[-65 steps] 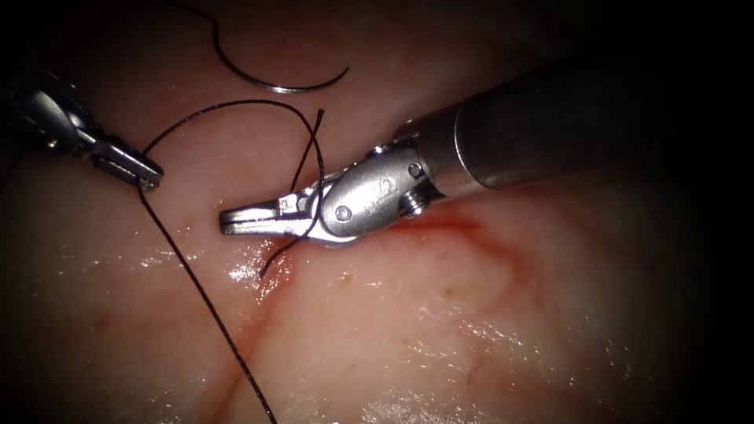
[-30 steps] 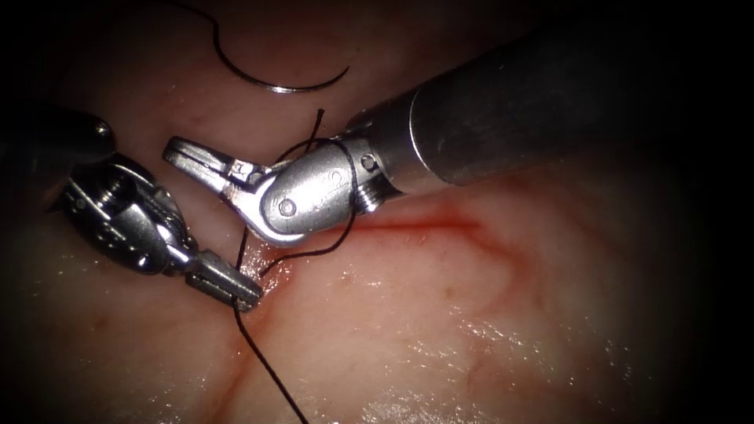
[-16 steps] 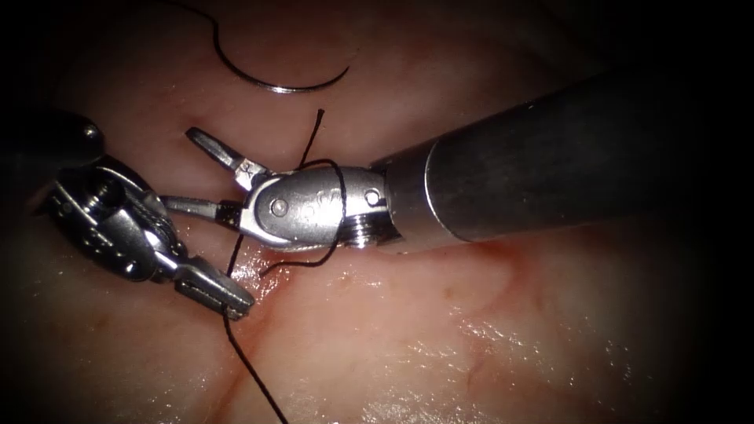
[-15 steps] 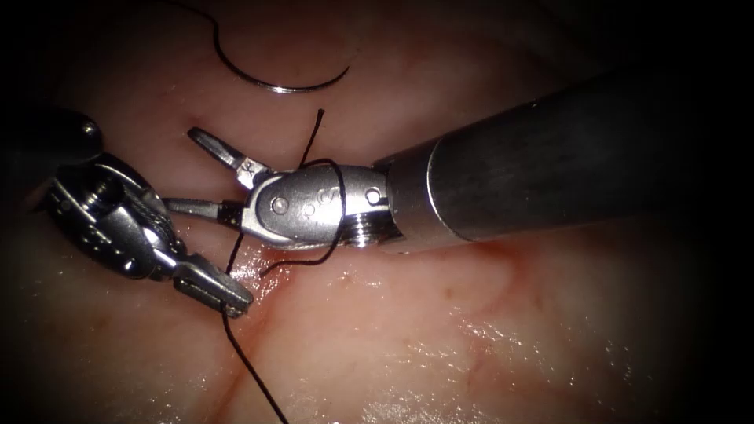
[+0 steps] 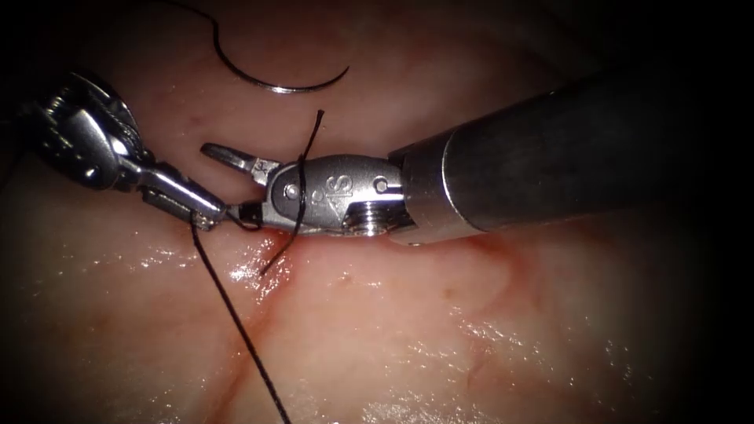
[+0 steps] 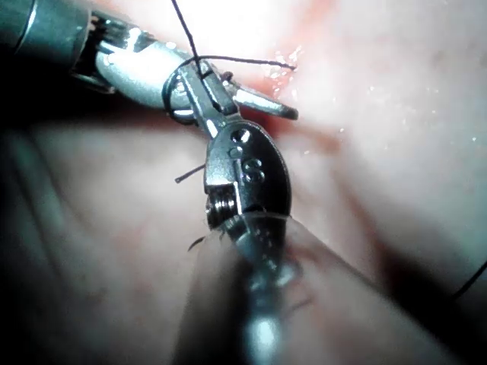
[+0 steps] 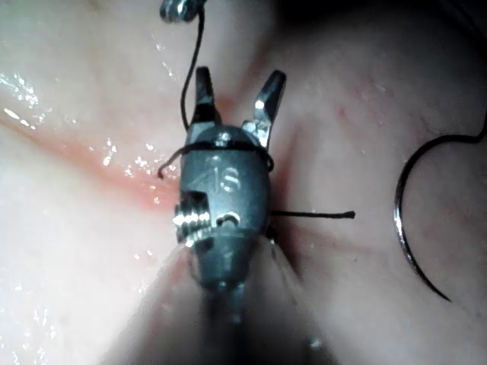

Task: Wound Closure
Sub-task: Loop the suture two times counter-clockwise around the right tool

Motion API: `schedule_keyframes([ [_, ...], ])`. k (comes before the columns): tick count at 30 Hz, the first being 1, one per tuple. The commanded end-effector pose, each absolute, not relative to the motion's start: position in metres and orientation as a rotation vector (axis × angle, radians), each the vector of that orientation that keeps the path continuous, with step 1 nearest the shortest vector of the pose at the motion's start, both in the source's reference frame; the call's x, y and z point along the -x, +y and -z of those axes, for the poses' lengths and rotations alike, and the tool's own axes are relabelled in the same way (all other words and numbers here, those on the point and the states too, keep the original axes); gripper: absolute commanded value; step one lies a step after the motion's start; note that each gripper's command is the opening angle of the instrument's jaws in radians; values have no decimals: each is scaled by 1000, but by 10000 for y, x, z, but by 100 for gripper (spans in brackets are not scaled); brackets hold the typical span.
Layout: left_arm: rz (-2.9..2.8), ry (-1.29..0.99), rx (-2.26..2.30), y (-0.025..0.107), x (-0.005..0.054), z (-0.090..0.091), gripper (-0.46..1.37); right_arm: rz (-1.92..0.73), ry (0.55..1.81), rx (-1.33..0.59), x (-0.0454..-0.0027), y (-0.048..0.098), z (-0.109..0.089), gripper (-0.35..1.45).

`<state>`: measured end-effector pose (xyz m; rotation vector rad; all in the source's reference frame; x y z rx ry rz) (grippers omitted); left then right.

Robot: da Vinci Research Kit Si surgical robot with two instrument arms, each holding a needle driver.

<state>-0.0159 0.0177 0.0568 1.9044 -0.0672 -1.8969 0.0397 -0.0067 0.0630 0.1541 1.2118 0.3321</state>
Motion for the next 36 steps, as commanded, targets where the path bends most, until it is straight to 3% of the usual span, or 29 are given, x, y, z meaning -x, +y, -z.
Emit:
schedule_keyframes([
  [1, 1874, -56, -1942, 184, 159, -574, -35, -312, 1215, -178, -396, -69, -634, 58],
  [10, 1807, 13, -2081, 206, 150, -596, -35, -266, 1288, -266, -389, -74, -651, 49],
  [17, 1754, 70, -2158, 216, 151, -631, -35, -259, 1499, -354, -387, -72, -660, 40],
  [18, 1743, 92, -2165, 218, 150, -650, -35, -253, 1577, -399, -387, -75, -666, 33],
  [22, 1746, 111, -2161, 215, 148, -669, -35, -268, 1654, -433, -386, -78, -669, 32],
  [36, 1726, 112, -2157, 207, 137, -714, -35, -383, 1765, -550, -384, -100, -671, 33],
])
